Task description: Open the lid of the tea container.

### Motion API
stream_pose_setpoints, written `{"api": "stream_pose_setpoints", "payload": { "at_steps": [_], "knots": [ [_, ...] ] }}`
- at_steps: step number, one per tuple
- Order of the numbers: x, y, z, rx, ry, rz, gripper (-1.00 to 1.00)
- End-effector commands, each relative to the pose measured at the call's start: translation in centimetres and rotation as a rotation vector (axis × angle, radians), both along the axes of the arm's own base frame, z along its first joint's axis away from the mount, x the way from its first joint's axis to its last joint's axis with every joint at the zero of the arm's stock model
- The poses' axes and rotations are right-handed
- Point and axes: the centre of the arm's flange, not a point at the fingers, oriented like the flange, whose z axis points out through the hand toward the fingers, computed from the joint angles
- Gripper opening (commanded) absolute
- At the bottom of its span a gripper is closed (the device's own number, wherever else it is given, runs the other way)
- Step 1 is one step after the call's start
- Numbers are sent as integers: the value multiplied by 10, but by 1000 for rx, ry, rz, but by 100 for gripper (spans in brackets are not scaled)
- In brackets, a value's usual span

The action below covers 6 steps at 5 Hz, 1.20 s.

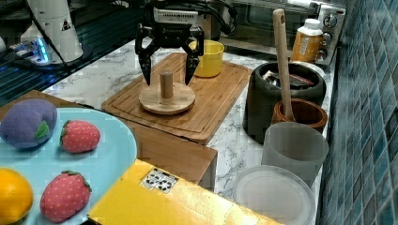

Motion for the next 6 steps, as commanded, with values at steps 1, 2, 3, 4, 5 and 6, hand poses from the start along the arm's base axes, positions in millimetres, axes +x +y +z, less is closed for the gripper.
{"api": "stream_pose_setpoints", "payload": {
  "at_steps": [1,2,3,4,5,6],
  "knots": [
    [2,11,-14,5,10,-33,100],
    [4,12,-17,-1,18,-37,100],
    [3,17,-20,0,29,-35,100],
    [5,23,-22,15,42,-29,100],
    [3,27,-31,22,62,-22,100],
    [3,29,-35,22,76,-25,100]
  ]
}}
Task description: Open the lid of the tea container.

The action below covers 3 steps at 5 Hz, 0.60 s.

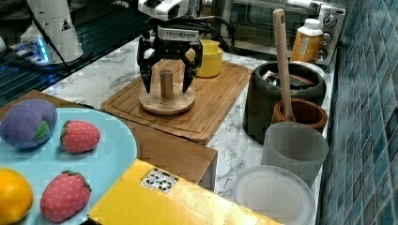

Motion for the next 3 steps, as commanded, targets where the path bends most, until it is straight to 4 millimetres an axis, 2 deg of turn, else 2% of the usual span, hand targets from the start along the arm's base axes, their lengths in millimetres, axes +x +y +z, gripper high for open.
{"api": "stream_pose_setpoints", "payload": {
  "at_steps": [1,3],
  "knots": [
    [7,16,-1,-31,1,-56,-100],
    [7,11,3,-33,-18,-72,-100]
  ]
}}
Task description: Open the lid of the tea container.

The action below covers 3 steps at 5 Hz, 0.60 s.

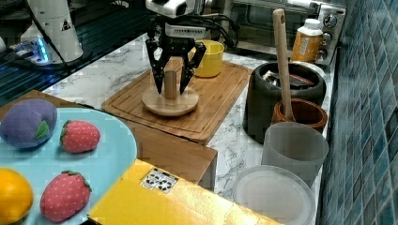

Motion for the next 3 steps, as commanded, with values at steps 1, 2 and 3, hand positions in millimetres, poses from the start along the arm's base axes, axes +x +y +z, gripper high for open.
{"api": "stream_pose_setpoints", "payload": {
  "at_steps": [1,2,3],
  "knots": [
    [-1,3,-2,-16,-2,-100,-100],
    [1,4,2,-7,-6,-95,-100],
    [12,12,72,8,-176,-38,-100]
  ]
}}
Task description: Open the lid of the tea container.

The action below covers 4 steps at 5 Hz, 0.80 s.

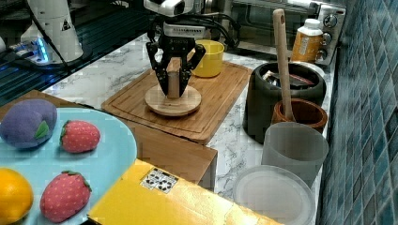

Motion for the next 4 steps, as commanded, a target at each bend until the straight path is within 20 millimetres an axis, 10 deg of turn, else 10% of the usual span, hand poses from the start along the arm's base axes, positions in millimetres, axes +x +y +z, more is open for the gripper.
{"api": "stream_pose_setpoints", "payload": {
  "at_steps": [1,2,4],
  "knots": [
    [36,40,163,-33,-309,75,-100],
    [41,59,241,-67,-425,120,-100],
    [39,93,312,41,-359,310,-100]
  ]
}}
